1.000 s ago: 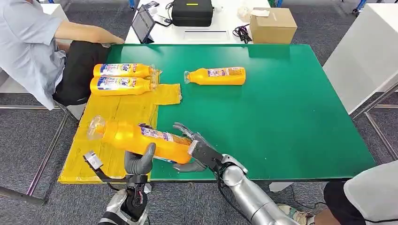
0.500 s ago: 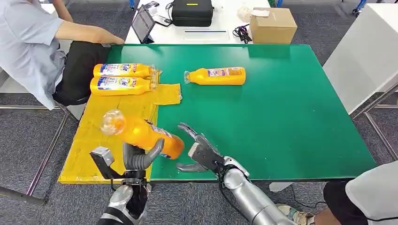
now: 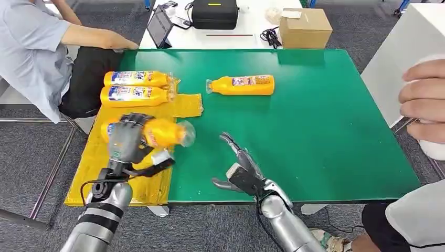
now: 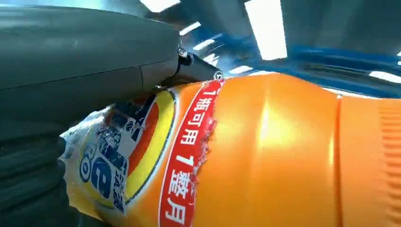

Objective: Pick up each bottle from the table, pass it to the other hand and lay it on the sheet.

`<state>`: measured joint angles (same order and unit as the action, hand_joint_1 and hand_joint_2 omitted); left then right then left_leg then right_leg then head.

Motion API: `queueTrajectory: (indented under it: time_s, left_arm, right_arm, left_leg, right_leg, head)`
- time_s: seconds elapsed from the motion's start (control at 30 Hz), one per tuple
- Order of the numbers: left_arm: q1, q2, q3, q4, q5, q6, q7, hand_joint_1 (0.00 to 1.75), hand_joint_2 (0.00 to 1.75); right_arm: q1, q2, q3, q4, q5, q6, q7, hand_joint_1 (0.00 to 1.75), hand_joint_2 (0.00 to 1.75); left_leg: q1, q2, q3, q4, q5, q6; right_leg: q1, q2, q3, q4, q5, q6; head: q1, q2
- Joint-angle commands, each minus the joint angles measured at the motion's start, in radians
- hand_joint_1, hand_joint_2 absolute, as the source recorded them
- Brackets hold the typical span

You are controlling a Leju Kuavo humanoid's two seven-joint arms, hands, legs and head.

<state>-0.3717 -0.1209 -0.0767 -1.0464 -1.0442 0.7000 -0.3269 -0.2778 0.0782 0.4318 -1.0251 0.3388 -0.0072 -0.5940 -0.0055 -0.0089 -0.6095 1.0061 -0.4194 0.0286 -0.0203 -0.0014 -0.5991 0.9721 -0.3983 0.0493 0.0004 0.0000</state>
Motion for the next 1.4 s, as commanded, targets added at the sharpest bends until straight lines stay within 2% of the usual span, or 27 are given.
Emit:
queueTrajectory:
  time_s: [0.03, 0.1, 0.2, 0.3, 0.47, 0.63, 0.97, 1.0, 1.03, 1.07, 1.13, 1.4]
  left_arm:
    - [-0.127, 0.097, -0.045, 0.226, -0.234, -0.002, 0.152, 1.75, 1.75]
    - [-0.171, 0.121, -0.099, 0.333, -0.28, -0.009, 0.169, 1.75, 1.75]
    - [-0.19, 0.1, -0.151, 0.412, -0.247, -0.066, 0.136, 1.75, 1.75]
    - [-0.177, 0.064, -0.167, 0.438, -0.192, -0.1, 0.107, 1.75, 1.75]
    - [-0.18, 0.065, -0.173, 0.446, -0.185, -0.116, 0.109, 1.75, 1.75]
    - [-0.205, 0.073, -0.268, 0.546, -0.261, -0.177, 0.201, 1.75, 1.75]
    - [-0.216, 0.062, -0.244, 0.584, -0.208, -0.216, 0.185, 1.75, 1.75]
    - [-0.222, 0.059, -0.245, 0.59, -0.207, -0.233, 0.2, 1.61, 1.75]
    - [-0.228, 0.059, -0.248, 0.6, -0.208, -0.26, 0.218, 0.49, 1.75]
    - [-0.234, 0.058, -0.256, 0.609, -0.214, -0.289, 0.232, 0.24, 1.75]
    - [-0.244, 0.058, -0.259, 0.626, -0.215, -0.34, 0.26, 0.12, 1.75]
    - [-0.248, 0.062, -0.263, 0.649, -0.22, -0.379, 0.298, 0.09, 1.75]
  right_arm:
    - [-0.001, -0.002, -0.041, -0.042, -0.006, 0.024, -0.01, 0.0, 1.75]
    - [0.0, 0.004, -0.046, -0.057, -0.015, 0.024, -0.016, 0.0, 1.75]
    - [0.001, 0.005, -0.046, -0.069, -0.024, 0.03, -0.017, 0.0, 1.75]
    - [0.0, 0.008, -0.047, -0.065, -0.024, 0.03, -0.017, 0.0, 1.75]
    - [0.0, 0.009, -0.047, -0.061, -0.024, 0.03, -0.017, 0.0, 1.75]
    - [-0.008, 0.017, -0.042, -0.038, -0.022, 0.04, -0.018, 0.0, 1.75]
    - [-0.002, 0.015, -0.044, -0.034, -0.022, 0.04, -0.018, 0.0, 1.75]
    - [0.0, 0.015, -0.044, -0.036, -0.021, 0.041, -0.018, 0.0, 1.75]
    - [0.0, 0.016, -0.045, -0.036, -0.02, 0.043, -0.017, 0.0, 1.75]
    - [0.0, 0.017, -0.046, -0.036, -0.02, 0.044, -0.017, 0.0, 1.75]
    - [0.001, 0.018, -0.05, -0.037, -0.019, 0.044, -0.016, 0.0, 1.75]
    - [-0.001, 0.023, -0.057, -0.035, -0.018, 0.047, -0.014, 0.0, 1.75]
  left_leg:
    - [0.001, 0.0, 0.003, 0.0, -0.001, -0.002]
    - [0.001, 0.0, 0.003, 0.001, -0.001, -0.002]
    - [0.001, -0.001, 0.002, 0.0, 0.0, -0.002]
    - [0.001, -0.002, 0.004, 0.0, -0.001, -0.002]
    - [0.002, 0.0, 0.004, 0.001, -0.002, -0.001]
    - [0.0, 0.0, 0.002, 0.0, -0.001, -0.001]
    - [0.001, 0.0, 0.003, 0.0, 0.0, -0.001]
    - [0.002, 0.001, 0.005, 0.0, -0.001, -0.002]
    - [0.001, 0.001, 0.004, 0.0, -0.001, -0.002]
    - [0.001, 0.001, 0.003, 0.0, 0.0, -0.001]
    - [0.001, 0.0, 0.004, 0.0, -0.001, -0.001]
    - [0.0, 0.001, 0.009, -0.001, 0.0, -0.001]
  right_leg:
    - [0.001, -0.001, 0.003, 0.0, -0.001, -0.002]
    - [0.001, 0.0, 0.003, 0.0, -0.001, -0.003]
    - [0.001, -0.001, 0.003, 0.0, -0.001, -0.003]
    - [0.001, -0.002, 0.004, -0.001, -0.001, -0.002]
    - [0.002, -0.001, 0.005, 0.0, -0.002, -0.002]
    - [0.001, -0.001, 0.002, -0.001, -0.001, -0.002]
    - [0.001, 0.0, 0.003, -0.001, 0.0, -0.002]
    - [0.002, 0.0, 0.005, -0.001, -0.001, -0.002]
    - [0.002, 0.0, 0.005, -0.001, -0.001, -0.002]
    - [0.001, 0.0, 0.003, -0.001, 0.0, -0.001]
    - [0.001, 0.0, 0.004, -0.001, -0.001, -0.002]
    - [0.0, 0.001, 0.009, -0.001, 0.0, -0.002]
  head:
    - [0.0, 0.0]
    - [0.0, 0.0]
    - [0.0, 0.0]
    - [0.0, 0.0]
    - [0.0, 0.0]
    - [0.0, 0.0]
    - [0.0, 0.0]
    - [0.0, 0.0]
    - [0.0, 0.0]
    - [0.0, 0.0]
    - [0.0, 0.0]
    - [0.0, 0.0]
